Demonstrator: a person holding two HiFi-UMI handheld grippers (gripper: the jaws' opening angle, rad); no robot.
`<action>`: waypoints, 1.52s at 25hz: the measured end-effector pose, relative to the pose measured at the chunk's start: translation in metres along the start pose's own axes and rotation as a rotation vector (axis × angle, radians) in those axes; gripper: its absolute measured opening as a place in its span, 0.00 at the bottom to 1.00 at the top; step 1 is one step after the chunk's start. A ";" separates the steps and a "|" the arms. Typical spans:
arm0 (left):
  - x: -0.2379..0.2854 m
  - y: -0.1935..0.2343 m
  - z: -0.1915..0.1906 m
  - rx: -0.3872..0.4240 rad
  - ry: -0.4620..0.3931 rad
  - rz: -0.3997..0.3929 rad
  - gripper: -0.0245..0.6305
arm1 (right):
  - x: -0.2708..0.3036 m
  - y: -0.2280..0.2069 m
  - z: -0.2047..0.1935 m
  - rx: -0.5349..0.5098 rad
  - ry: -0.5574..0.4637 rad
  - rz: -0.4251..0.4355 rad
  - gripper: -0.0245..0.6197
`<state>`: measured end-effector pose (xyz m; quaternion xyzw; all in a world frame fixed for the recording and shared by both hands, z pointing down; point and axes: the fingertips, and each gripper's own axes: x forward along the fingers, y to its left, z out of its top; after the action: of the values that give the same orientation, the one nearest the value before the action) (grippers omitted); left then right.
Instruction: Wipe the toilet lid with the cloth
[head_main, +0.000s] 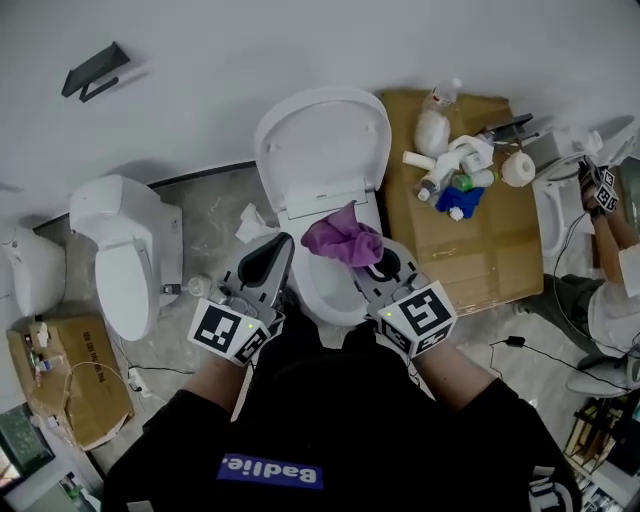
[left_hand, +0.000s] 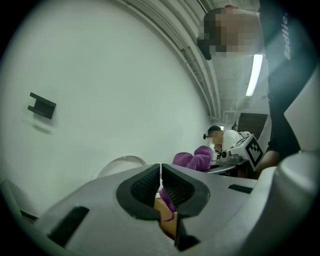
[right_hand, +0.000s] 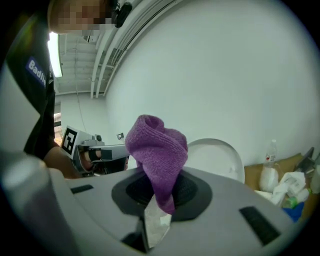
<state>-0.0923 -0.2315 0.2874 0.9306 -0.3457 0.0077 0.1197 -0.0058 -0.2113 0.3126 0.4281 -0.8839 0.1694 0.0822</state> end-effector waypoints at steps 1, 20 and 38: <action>0.005 0.013 0.000 0.008 0.005 -0.016 0.07 | 0.011 -0.004 0.002 0.001 -0.005 -0.019 0.14; 0.096 0.197 -0.054 0.141 0.082 -0.096 0.34 | 0.178 -0.093 -0.032 0.011 -0.032 -0.203 0.14; 0.151 0.233 -0.091 0.198 0.197 -0.250 0.38 | 0.266 -0.117 -0.002 -0.102 -0.058 -0.203 0.14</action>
<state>-0.1215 -0.4779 0.4408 0.9684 -0.2114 0.1178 0.0608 -0.0789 -0.4721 0.4185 0.5154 -0.8455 0.1028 0.0950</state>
